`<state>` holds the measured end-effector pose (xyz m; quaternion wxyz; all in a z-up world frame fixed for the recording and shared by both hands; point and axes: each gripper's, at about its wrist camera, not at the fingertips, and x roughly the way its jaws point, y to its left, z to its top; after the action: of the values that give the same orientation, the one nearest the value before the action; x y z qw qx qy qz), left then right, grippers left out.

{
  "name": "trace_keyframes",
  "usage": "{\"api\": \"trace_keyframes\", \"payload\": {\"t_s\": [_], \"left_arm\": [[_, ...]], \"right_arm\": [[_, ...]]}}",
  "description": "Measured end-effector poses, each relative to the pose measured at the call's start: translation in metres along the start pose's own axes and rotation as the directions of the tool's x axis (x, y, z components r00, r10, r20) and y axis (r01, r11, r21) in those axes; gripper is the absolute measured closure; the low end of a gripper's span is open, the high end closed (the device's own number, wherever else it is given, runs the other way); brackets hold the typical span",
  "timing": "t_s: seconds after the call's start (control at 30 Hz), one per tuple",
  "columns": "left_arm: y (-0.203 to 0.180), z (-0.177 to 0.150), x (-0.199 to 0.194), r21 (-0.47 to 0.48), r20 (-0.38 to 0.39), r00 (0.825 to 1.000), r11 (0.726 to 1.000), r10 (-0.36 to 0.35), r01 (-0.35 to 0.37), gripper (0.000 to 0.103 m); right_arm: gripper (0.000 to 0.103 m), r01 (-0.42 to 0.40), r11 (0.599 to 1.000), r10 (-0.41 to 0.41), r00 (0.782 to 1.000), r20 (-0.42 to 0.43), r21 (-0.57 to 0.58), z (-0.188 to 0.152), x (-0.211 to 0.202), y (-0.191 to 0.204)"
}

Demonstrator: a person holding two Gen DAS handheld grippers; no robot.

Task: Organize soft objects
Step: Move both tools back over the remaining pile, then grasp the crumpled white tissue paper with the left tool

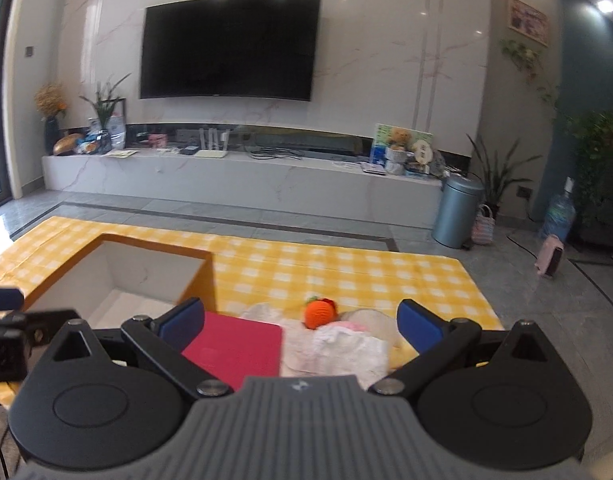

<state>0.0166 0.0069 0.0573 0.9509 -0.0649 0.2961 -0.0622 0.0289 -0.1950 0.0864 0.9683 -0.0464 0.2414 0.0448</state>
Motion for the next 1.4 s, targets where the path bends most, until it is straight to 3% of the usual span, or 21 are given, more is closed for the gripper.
{"api": "trace_keyframes", "payload": {"t_s": [0.1,0.23,0.47,0.67,0.83,0.9,1.07,1.23,1.4], "left_arm": [[-0.02,-0.003,0.01,0.061,-0.052,0.997,0.997,-0.053,0.056,0.009],[-0.049,-0.008,0.023,0.142,-0.085,0.996,0.989,-0.023,0.035,0.009],[-0.101,-0.016,0.041,0.299,-0.093,0.996,0.954,0.01,0.019,0.009],[-0.153,-0.03,0.068,0.432,-0.082,0.993,0.901,0.082,-0.038,0.009],[-0.182,-0.045,0.101,0.44,-0.184,0.982,0.897,0.045,0.041,0.009],[-0.19,-0.05,0.11,0.443,-0.191,0.981,0.895,0.039,0.05,0.009],[-0.21,-0.061,0.135,0.509,-0.197,0.978,0.859,0.066,0.045,0.009],[-0.214,-0.056,0.163,0.523,-0.205,0.972,0.852,0.11,0.014,0.009],[-0.208,-0.043,0.196,0.497,-0.278,0.951,0.867,0.135,0.023,0.009]], "right_arm": [[0.003,0.062,0.997,-0.063,0.998,0.01,0.037,-0.006,0.001,-0.023],[0.003,0.191,0.975,-0.195,0.98,0.025,0.11,-0.011,0.002,-0.058],[0.003,0.262,0.937,-0.259,0.965,-0.04,0.23,-0.036,0.014,-0.112],[0.003,0.262,0.913,-0.242,0.965,-0.102,0.312,-0.057,0.026,-0.147],[0.003,0.258,0.894,-0.226,0.966,-0.129,0.367,-0.065,0.029,-0.158],[0.003,0.266,0.891,-0.228,0.963,-0.144,0.367,-0.068,0.03,-0.159],[0.003,0.277,0.864,-0.219,0.959,-0.181,0.422,-0.076,0.033,-0.172],[0.003,0.282,0.841,-0.223,0.958,-0.18,0.462,-0.084,0.034,-0.185],[0.003,0.267,0.82,-0.213,0.963,-0.164,0.507,-0.087,0.03,-0.194]]}}
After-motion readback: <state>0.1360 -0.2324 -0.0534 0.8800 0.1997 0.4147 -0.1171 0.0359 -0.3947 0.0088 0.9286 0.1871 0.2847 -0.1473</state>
